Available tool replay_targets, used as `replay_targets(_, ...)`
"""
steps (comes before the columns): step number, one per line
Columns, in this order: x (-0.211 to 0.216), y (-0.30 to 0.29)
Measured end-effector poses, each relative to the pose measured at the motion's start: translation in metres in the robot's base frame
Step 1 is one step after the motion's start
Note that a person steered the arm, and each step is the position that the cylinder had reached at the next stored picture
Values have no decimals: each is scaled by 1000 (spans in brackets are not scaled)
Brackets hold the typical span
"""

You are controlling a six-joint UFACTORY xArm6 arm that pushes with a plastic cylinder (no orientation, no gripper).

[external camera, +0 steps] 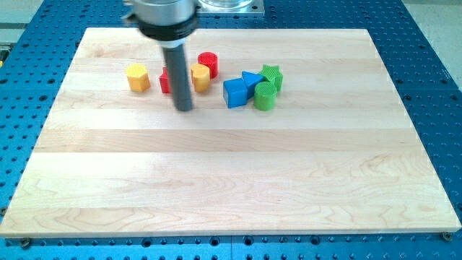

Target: Push the hexagon into the red star

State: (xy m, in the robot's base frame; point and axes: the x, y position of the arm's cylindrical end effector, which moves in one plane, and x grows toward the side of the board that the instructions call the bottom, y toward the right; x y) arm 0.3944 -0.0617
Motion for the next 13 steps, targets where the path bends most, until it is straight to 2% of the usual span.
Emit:
replay_targets(1, -34, 1)
replay_targets(2, -47, 48)
replay_targets(3, -103, 81)
replay_targets(4, -114, 25)
replay_targets(5, -81, -38)
replay_targets(6, -146, -34)
replay_targets(7, -146, -99)
replay_targets(8, -115, -96)
replay_targets(9, -114, -40)
replay_targets(10, -127, -101)
replay_targets(11, -93, -181)
replay_targets(12, -33, -181)
replay_targets(13, -53, -133)
